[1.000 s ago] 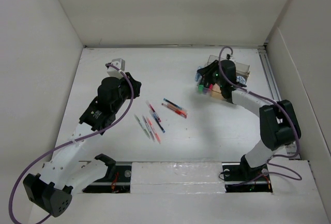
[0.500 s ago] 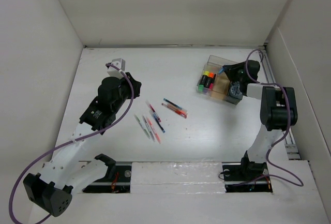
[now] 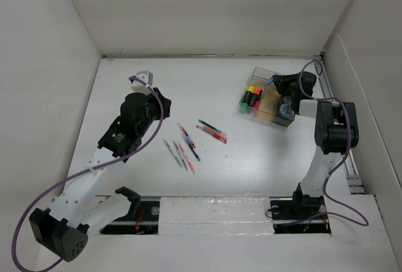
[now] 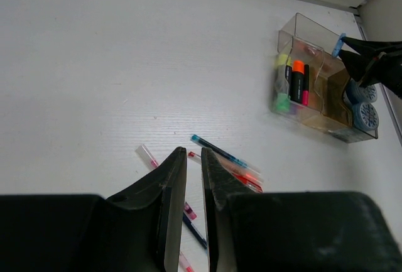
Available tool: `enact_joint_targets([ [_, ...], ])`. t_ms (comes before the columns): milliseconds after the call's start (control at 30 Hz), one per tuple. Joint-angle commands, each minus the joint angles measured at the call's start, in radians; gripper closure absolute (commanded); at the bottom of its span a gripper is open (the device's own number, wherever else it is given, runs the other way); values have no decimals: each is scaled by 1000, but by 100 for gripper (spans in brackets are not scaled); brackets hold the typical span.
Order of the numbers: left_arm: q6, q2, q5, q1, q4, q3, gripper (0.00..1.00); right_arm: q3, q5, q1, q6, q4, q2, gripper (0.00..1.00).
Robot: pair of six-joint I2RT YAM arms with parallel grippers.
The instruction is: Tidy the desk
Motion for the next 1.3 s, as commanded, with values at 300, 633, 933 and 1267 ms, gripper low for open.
enact_joint_targets([
  [300,12,28,2,3,39,43,88,-61,13,-18,57,262,-62,48],
  [633,12,48,5,3,40,43,87,-168,28,52,-45,288,-172,60],
  [933,11,57,40,3,39,46,88,-251,279,227,-265,-39,-324,100],
  [1267,8,34,57,3,48,43,87,-236,450,321,-340,-311,-387,56],
])
